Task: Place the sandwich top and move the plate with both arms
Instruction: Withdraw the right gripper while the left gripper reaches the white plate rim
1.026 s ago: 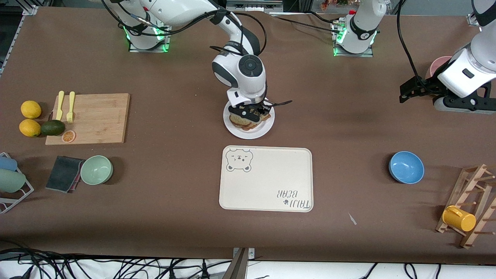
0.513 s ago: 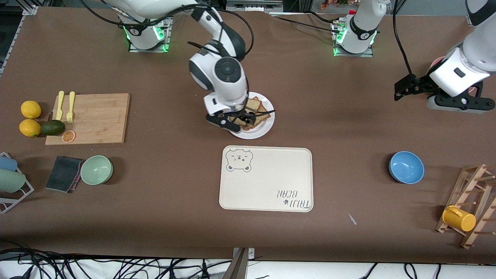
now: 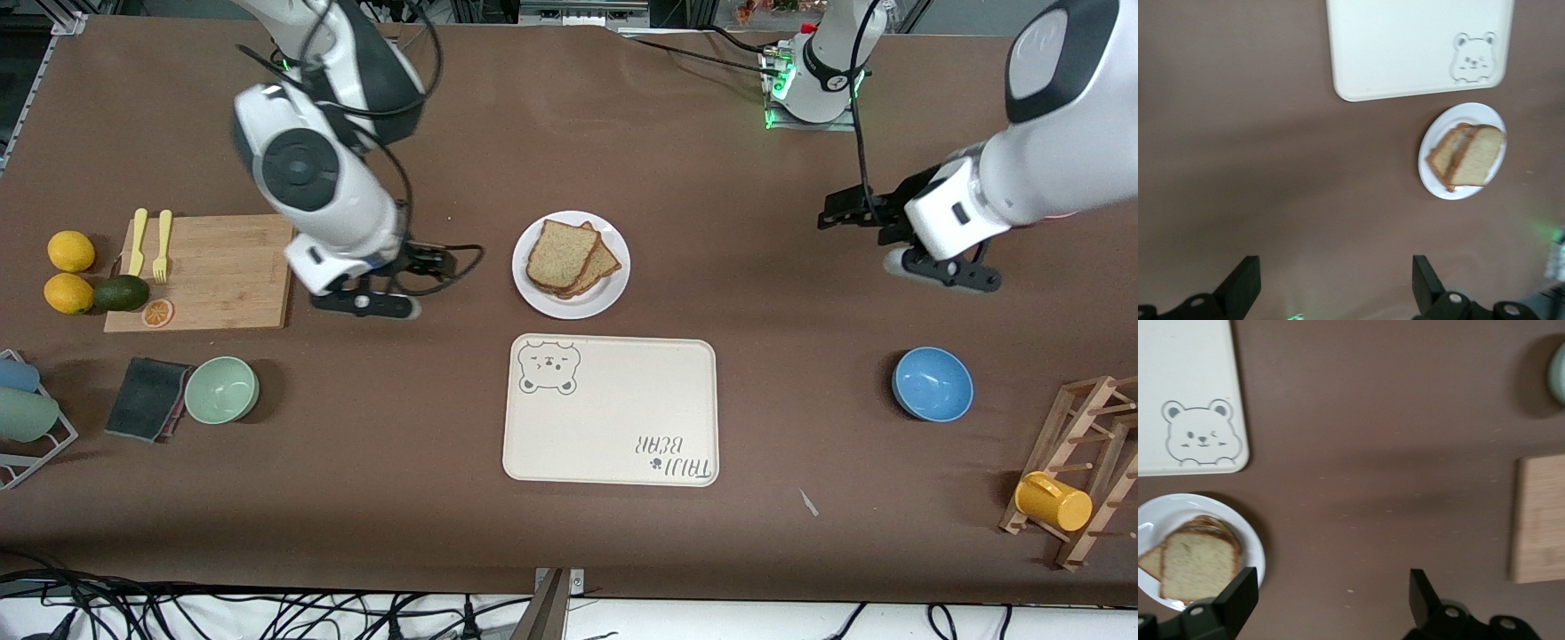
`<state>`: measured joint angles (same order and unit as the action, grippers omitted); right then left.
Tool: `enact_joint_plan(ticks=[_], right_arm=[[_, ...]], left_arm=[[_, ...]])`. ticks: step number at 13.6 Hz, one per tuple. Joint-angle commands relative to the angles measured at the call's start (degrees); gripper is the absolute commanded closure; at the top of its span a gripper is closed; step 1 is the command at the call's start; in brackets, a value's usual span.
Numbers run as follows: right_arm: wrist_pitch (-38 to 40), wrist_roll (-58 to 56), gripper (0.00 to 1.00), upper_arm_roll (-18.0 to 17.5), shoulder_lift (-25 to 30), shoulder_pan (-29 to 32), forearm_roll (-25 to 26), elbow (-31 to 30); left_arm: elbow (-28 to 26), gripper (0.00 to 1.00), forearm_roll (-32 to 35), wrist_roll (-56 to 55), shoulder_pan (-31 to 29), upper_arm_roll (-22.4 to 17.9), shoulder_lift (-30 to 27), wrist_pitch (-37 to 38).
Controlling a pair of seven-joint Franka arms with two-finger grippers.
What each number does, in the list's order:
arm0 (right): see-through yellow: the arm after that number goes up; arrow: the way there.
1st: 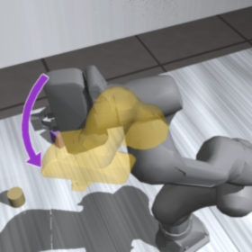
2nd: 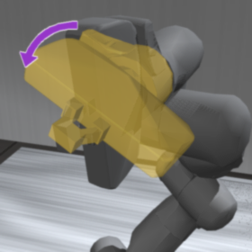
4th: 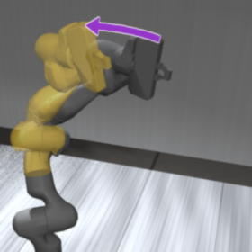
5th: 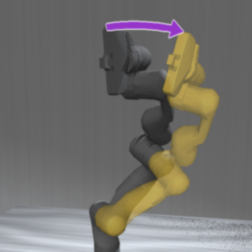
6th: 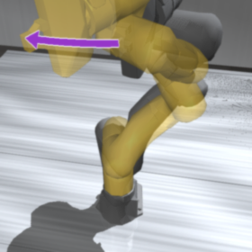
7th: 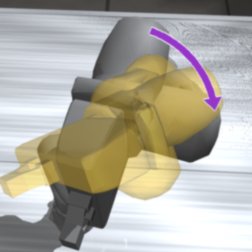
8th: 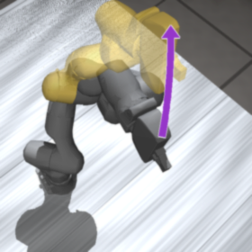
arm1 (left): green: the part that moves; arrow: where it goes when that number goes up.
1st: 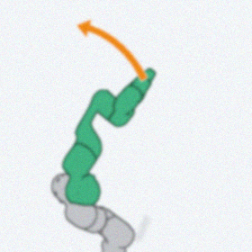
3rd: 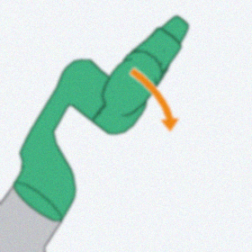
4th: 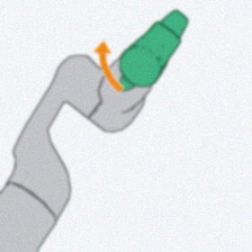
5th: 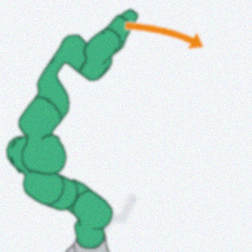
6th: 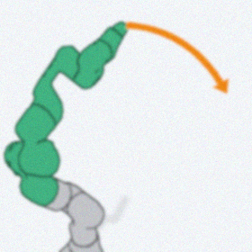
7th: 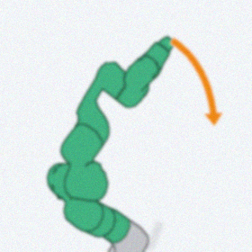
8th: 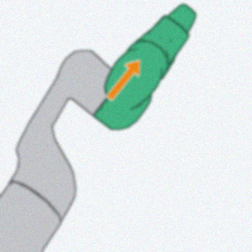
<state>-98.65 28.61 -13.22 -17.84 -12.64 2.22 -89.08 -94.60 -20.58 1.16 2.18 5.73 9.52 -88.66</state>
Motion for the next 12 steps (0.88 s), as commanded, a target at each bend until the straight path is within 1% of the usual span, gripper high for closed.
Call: enact_joint_plan(ticks=[1, 3, 5, 7, 9, 11, 12], right_arm=[[4.24, -10.21, 0.00, 0.21, 6.04, 5.59, -1.25, -1.53], [7.58, -16.72, 0.00, 4.67, 10.00, 6.31, -1.25, -1.88], [10.22, -22.61, 0.00, 8.11, 12.99, 7.45, -1.34, -1.88], [10.85, -26.49, 0.00, 8.21, 13.97, 11.56, -1.25, -1.88], [10.85, -27.56, 0.00, 8.47, 14.06, 12.99, -1.17, -1.79], [10.85, -27.12, 0.00, 8.47, 14.06, 12.90, -0.90, -1.36], [11.02, -26.95, 0.00, 8.47, 13.97, 12.99, -0.99, -1.35]], left_arm=[[1.96, 0.00, -7.08, 2.97, -0.33, -0.19, 7.60, -1.85], [1.87, 0.00, -10.60, 6.82, 0.28, -0.11, 12.35, -3.88], [1.52, 0.00, -17.18, 13.74, 0.28, -0.11, 16.31, -5.46], [1.08, 0.00, -21.06, 19.21, 0.37, -0.11, 19.47, -7.83], [0.12, 0.02, -25.71, 24.91, 0.98, 0.50, 22.90, -11.08], [-1.54, 0.17, -29.05, 32.38, 1.69, 1.12, 25.37, -12.50], [-3.21, 0.17, -31.69, 33.55, 2.04, 1.38, 25.46, -13.63]])
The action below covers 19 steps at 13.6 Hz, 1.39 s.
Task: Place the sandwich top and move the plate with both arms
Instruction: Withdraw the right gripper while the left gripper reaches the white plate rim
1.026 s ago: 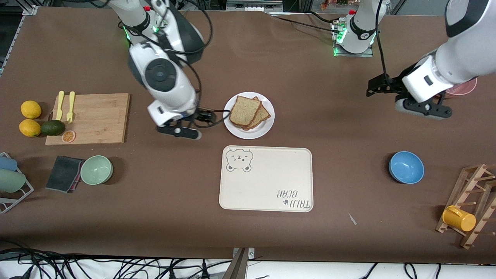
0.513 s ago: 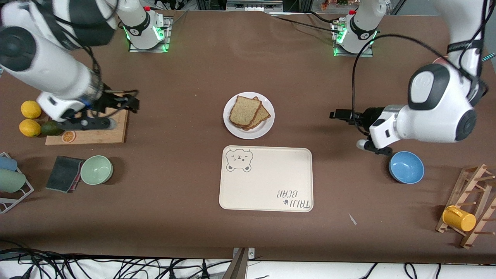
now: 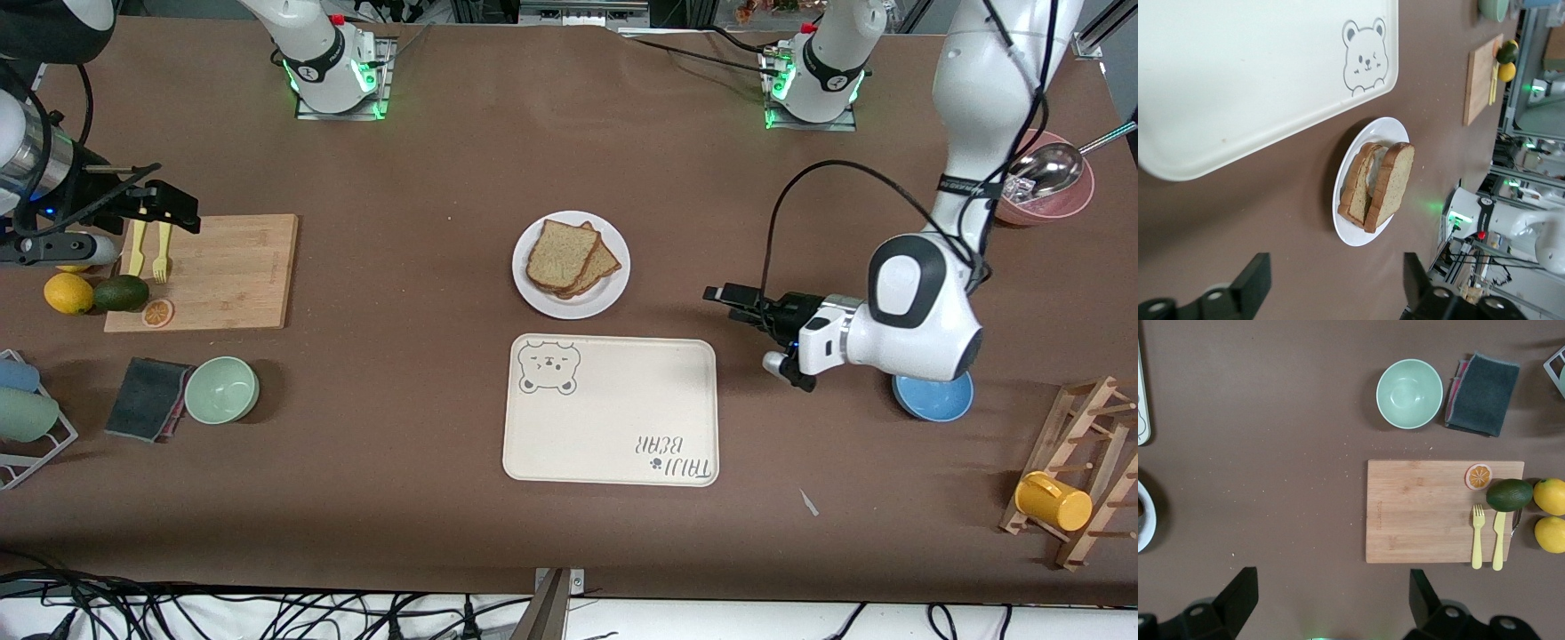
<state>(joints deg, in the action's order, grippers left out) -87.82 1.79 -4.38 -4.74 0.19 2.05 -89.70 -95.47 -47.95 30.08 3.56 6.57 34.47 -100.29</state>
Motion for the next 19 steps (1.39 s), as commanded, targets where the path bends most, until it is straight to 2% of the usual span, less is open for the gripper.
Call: enact_joint_plan(ticks=[1, 4, 7, 8, 9, 13, 17, 19], right_arm=[[0.20, -0.12, 0.00, -0.11, 0.96, 0.07, -0.82, -0.74], [0.20, -0.20, 0.00, -0.11, 0.96, 0.07, -0.91, -0.65], [0.11, -0.12, 0.00, -0.11, 0.78, 0.07, -0.91, -0.56], [-0.07, -0.03, 0.00, -0.28, 0.87, 0.07, -0.91, -0.56], [-0.15, 0.23, 0.00, -0.37, 0.87, 0.07, -1.00, -0.56], [-0.50, 0.33, 0.00, -0.46, 0.52, 0.07, -1.09, 1.01], [0.11, 0.68, 0.00, -0.46, 0.52, 0.07, -0.91, 0.84], [-0.50, 0.59, 0.00, -0.28, -0.18, 0.07, -0.91, 0.93]], left_arm=[[-5.05, 0.17, -5.74, 5.59, 1.36, 1.07, 0.25, -5.06], [-11.04, 0.20, -8.38, 8.75, 1.89, 5.28, 0.33, -15.69], [-13.16, 0.29, -17.07, 15.94, 2.85, 6.00, 1.47, -17.92], [-13.25, 0.41, -17.27, 18.59, 2.86, 6.00, 2.17, -17.92], [-13.51, 0.47, -17.70, 21.13, 2.95, 6.00, 2.88, -17.92], [-14.21, 0.50, -18.41, 21.95, 5.31, 6.09, 3.76, -20.72], [-15.36, 0.52, -22.88, 22.22, 8.83, 6.09, 3.85, -25.12], [-16.05, 0.58, -24.03, 24.74, 9.01, 6.09, 3.94, -25.39]])
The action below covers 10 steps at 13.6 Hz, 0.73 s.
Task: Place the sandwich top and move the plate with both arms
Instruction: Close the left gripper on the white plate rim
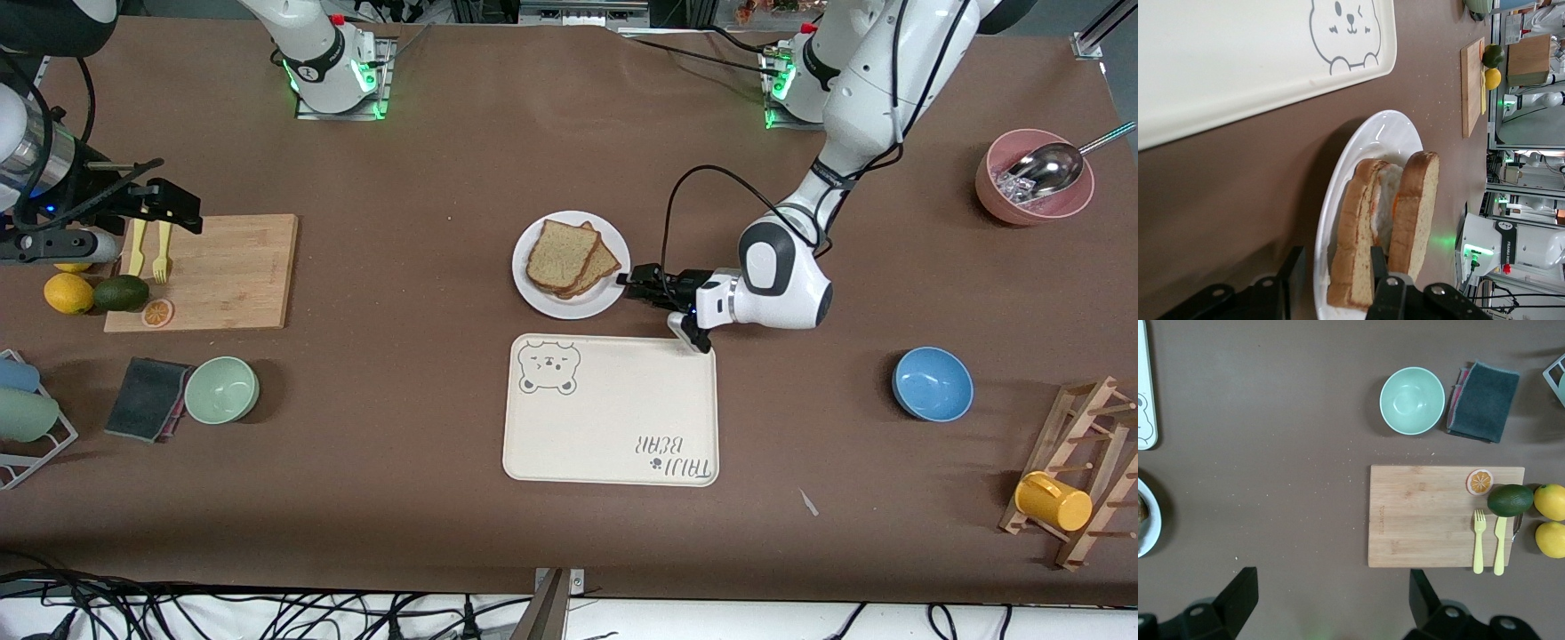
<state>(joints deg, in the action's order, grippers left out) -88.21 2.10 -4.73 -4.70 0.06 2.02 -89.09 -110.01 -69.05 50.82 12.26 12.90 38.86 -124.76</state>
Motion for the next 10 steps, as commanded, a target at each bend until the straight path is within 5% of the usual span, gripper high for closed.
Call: enact_joint_plan(ticks=[1, 7, 10], right_arm=[[-0.30, 0.45, 0.00, 0.07, -0.40, 0.11, -0.88, 0.23], [-0.47, 0.36, 0.00, -0.02, -0.49, 0.11, -0.61, -0.12], [-0.47, 0.36, 0.00, -0.02, -0.49, 0.11, -0.53, -0.03]], left_arm=[[-2.13, 0.62, -5.72, 6.28, 1.18, -0.33, -0.36, -1.36], [-2.84, 0.71, -8.82, 10.79, 2.24, -0.33, 0.52, -2.59], [-2.67, 0.99, -8.82, 10.88, 3.30, -0.33, 0.52, -3.74]])
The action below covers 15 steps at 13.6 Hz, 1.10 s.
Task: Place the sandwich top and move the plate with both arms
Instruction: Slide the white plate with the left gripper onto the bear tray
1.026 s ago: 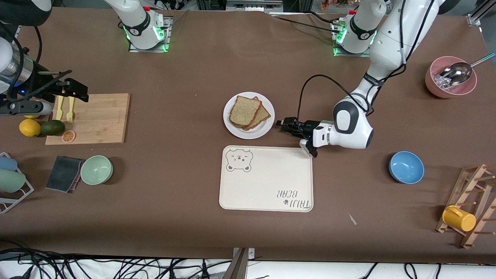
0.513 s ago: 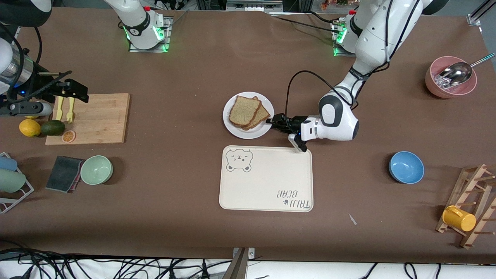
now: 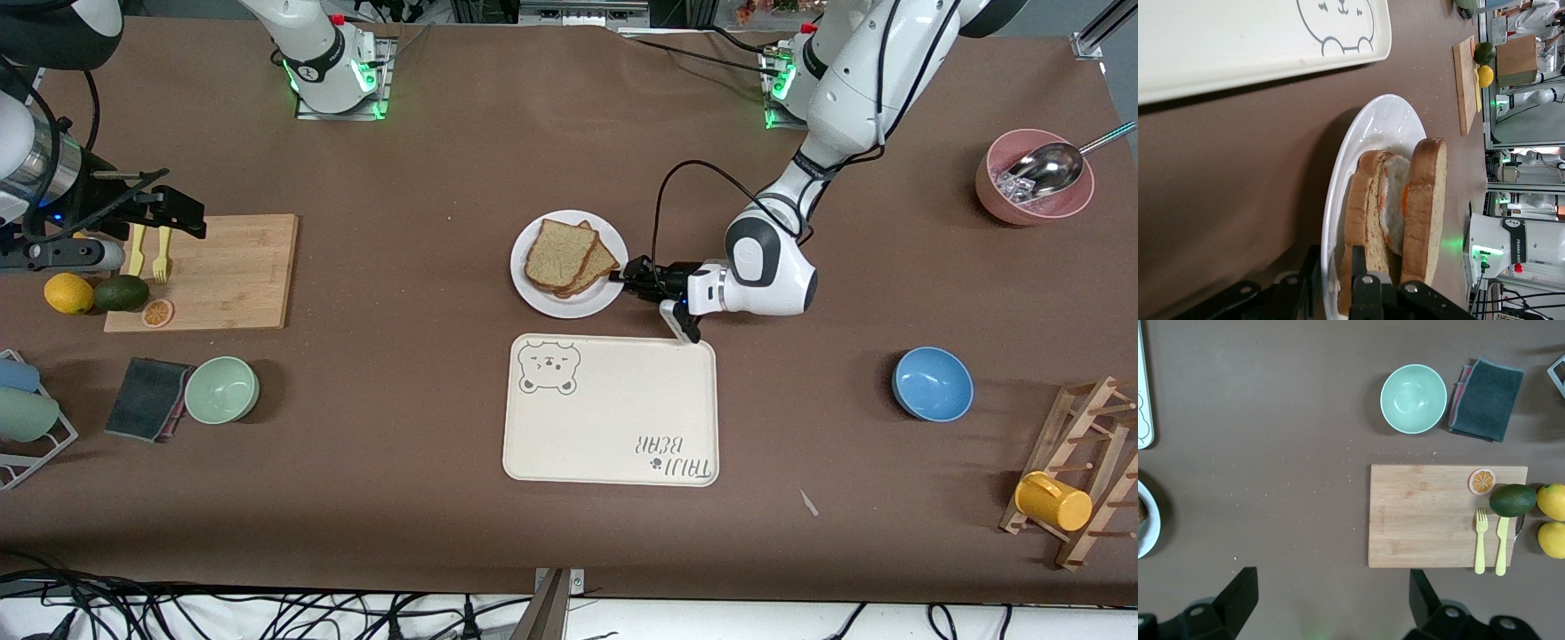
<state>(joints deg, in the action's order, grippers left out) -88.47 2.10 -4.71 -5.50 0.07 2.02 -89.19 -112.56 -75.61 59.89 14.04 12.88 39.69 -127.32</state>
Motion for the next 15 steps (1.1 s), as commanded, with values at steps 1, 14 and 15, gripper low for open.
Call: enact_joint_plan(ticks=[1, 14, 15], right_arm=[[-0.30, 0.36, 0.00, -0.04, 0.23, 0.11, -0.44, -0.02], [-1.27, 0.44, 0.00, -0.12, -0.65, -0.15, 0.00, 0.07], [-1.35, 0.44, 0.00, -0.21, -0.57, -0.24, 0.00, 0.07]], left_arm=[[-0.03, 1.00, -2.26, 1.81, 1.52, -0.31, -0.32, -1.18], [11.19, 1.00, 1.34, -3.27, -7.18, -1.54, 0.02, 5.06], [14.00, 1.00, 1.35, -4.59, -7.35, -1.63, 1.60, 5.15]])
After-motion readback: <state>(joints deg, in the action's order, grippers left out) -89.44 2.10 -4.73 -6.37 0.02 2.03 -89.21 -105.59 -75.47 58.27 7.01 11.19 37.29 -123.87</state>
